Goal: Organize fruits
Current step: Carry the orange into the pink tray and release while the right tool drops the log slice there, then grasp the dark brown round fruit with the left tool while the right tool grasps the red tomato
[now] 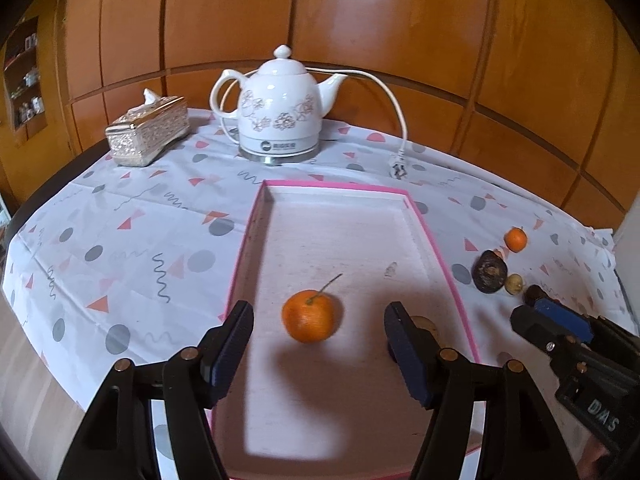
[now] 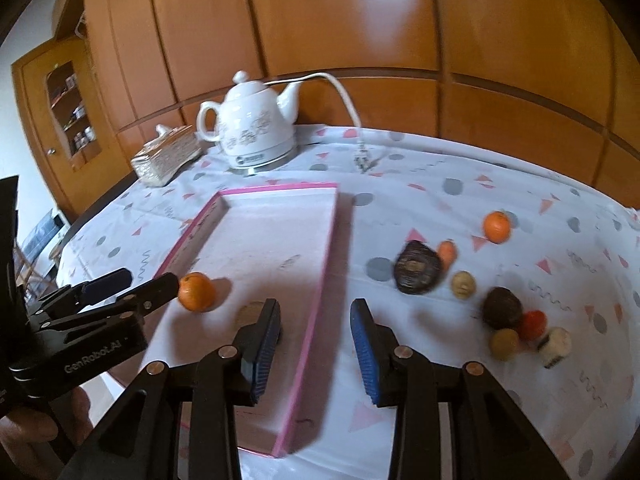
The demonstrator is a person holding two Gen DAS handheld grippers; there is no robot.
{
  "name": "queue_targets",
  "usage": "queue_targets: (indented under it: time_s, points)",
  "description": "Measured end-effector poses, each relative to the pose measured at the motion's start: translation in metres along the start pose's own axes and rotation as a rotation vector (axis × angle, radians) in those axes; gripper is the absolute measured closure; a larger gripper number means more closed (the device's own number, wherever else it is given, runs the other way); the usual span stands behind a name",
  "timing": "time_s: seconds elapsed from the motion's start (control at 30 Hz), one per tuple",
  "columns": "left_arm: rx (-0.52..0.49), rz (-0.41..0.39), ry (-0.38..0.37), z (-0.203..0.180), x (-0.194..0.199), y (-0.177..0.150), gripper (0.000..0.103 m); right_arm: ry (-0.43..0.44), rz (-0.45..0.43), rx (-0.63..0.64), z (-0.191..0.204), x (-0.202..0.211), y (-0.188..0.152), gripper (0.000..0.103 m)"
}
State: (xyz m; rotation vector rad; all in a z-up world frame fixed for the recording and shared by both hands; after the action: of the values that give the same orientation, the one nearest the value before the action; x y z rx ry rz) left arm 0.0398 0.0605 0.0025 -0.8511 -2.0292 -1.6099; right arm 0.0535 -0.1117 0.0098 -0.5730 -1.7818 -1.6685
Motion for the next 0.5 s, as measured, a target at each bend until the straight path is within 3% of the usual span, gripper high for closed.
queue_targets:
  time_s: [0.5]
  points:
    - [-0.123, 0.037, -0.124, -0.052, -0.013, 0.007, 0.035, -0.163, 0.021, -0.206, -0.095, 0.007, -0.021, 0.066]
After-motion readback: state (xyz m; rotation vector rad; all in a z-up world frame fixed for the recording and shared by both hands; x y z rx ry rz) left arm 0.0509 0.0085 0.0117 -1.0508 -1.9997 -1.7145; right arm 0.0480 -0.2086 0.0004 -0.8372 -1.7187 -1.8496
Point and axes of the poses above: each gripper's, at about its wrist camera, not at the fingertips, and x roughly against the way its jaws point, z to its left, y to its top, the point moved 1 cm from there along -x, roughly the way its jaws point, and after that the axes turned 12 degrees about -y, right-handed, at the moved point
